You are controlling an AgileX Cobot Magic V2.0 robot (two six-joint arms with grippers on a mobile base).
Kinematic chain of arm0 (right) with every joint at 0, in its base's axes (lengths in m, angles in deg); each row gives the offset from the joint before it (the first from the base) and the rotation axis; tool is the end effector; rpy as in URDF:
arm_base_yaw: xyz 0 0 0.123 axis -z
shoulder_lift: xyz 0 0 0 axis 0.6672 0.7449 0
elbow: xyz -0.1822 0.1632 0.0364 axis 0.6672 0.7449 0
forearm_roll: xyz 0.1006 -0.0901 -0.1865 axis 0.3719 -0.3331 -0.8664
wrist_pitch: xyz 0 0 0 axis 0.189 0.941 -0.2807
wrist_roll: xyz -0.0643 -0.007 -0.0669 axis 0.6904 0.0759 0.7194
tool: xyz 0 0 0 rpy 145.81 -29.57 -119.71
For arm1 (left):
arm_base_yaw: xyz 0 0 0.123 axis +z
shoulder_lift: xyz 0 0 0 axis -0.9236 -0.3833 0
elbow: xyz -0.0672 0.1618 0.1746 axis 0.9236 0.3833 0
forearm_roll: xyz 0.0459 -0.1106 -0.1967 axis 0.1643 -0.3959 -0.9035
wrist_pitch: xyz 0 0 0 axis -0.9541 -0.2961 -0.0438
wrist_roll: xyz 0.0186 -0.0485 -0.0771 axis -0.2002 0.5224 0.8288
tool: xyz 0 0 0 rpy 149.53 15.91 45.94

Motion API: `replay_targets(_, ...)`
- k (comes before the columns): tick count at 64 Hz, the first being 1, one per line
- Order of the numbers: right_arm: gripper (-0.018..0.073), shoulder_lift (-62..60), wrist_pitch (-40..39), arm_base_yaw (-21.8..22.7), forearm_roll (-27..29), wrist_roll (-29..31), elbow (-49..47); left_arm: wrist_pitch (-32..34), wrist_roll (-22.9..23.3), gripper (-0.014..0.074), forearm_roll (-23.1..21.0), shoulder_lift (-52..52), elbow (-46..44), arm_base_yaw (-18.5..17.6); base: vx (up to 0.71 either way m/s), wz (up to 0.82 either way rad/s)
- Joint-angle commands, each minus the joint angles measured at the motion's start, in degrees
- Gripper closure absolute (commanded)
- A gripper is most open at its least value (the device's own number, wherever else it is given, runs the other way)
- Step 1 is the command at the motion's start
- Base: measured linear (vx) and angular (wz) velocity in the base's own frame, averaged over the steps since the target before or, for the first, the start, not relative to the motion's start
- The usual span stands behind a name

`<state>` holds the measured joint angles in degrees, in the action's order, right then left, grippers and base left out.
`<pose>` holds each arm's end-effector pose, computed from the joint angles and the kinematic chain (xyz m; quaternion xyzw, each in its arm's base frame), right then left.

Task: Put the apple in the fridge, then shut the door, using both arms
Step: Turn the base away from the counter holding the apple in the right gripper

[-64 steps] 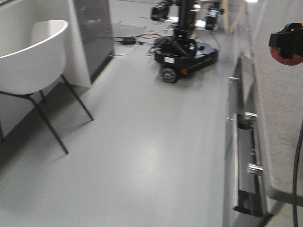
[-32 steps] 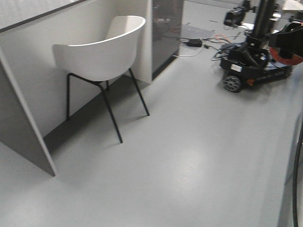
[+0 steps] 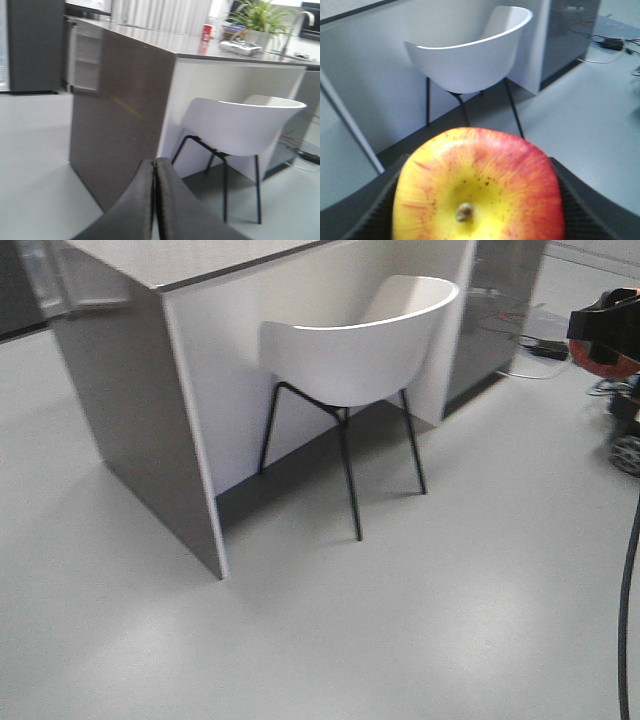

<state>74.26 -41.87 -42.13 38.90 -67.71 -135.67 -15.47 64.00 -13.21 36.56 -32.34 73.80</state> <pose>0.2822 0.0047 0.3603 0.0133 0.8367 0.0320 0.5465 0.0745 0.0068 0.1957 -0.1293 0.7104 -0.0584 0.6893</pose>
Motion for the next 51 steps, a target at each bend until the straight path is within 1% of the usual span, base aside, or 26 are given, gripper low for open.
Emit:
replay_targets(1, 0.0552, -1.72, -4.49, 0.25, 0.13, 0.43, -1.81, 4.59, 0.51, 0.0602, -0.09, 0.91, 1.66, -0.12, -0.01, 0.52)
replay_targets(30, 0.0552, -1.72, -4.49, 0.25, 0.13, 0.43, -1.81, 4.59, 0.51, 0.0602, -0.09, 0.91, 1.66, -0.12, -0.01, 0.53)
replay_targets(51, 0.0552, -1.72, -4.49, 0.25, 0.13, 0.43, -1.81, 4.59, 0.51, 0.0602, -0.09, 0.91, 1.66, -0.12, 0.00, 0.40)
